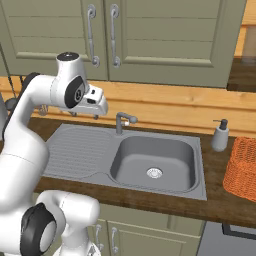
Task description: Open the cabinet, pick up the bread from the cabinet and place it in the basket. Then move the basket to the dining counter.
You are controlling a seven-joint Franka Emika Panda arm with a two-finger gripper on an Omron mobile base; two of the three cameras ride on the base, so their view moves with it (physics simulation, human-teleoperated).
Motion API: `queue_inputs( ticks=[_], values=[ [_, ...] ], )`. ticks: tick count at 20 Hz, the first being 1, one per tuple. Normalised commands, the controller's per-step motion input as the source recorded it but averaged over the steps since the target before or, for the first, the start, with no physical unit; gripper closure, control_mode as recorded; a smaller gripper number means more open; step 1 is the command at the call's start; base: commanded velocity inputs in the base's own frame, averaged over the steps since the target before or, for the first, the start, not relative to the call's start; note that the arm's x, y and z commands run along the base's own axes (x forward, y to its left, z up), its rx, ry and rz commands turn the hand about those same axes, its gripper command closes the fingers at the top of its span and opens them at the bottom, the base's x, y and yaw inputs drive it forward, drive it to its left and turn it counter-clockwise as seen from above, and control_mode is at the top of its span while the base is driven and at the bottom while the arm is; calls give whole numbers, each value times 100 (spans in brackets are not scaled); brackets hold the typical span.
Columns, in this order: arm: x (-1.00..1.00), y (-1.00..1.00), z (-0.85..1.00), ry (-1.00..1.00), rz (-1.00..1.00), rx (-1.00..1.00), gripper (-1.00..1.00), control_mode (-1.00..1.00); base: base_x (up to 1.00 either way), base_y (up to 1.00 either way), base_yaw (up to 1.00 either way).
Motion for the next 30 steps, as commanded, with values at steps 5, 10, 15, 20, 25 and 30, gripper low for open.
queue_inputs(
  ticks=[5, 10, 15, 20, 25, 30],
  values=[
    [-40, 0, 45, -36, 0, 0, -100, -100, 0, 0, 0],
    [-52, 0, 74, -52, 0, 0, -100, -100, 0, 0, 0],
    [-48, -1, 84, -54, 0, 0, -100, -100, 0, 0, 0],
    [-21, 0, 70, -52, 0, 0, -100, -100, 0, 0, 0],
    [-2, 0, 59, -44, 0, 0, -100, -100, 0, 0, 0],
    [0, -1, 49, -33, 0, 0, -100, -100, 0, 0, 0]
  ],
)
